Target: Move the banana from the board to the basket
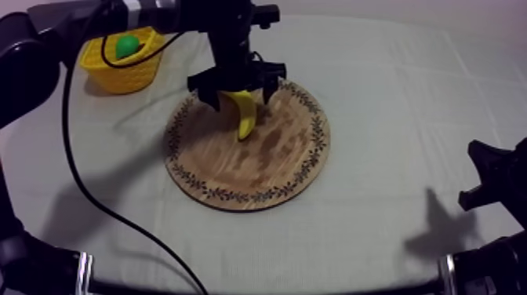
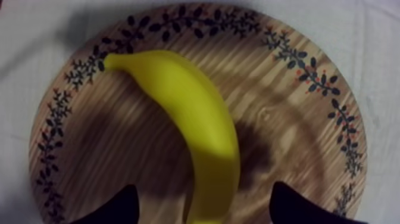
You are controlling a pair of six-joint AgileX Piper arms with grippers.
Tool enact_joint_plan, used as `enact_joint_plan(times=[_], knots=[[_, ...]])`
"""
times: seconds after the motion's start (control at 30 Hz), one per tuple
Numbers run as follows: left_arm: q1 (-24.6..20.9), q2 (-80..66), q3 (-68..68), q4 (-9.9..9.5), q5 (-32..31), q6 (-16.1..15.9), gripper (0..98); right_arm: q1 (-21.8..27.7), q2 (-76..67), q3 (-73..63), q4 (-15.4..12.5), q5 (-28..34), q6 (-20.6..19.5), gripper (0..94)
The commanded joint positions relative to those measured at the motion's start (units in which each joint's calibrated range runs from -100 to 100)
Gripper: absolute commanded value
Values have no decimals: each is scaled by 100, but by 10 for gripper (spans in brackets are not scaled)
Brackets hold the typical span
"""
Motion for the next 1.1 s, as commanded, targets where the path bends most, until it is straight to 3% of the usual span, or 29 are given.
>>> enact_joint_plan(times=[0.0, 0.73, 0.9, 1.07], knots=[[-11, 157, -181, -36, -51, 23, 790, 0, 0, -3, 0, 3, 1, 3], [-91, 1239, -1075, -377, -364, 119, 739, 0, 0, -3, 0, 3, 1, 3], [-122, 1245, -1116, -395, -531, -15, 629, 0, 0, -3, 0, 3, 1, 3], [-126, 1201, -1111, -381, -603, -206, 415, 0, 0, -3, 0, 3, 3, 3]])
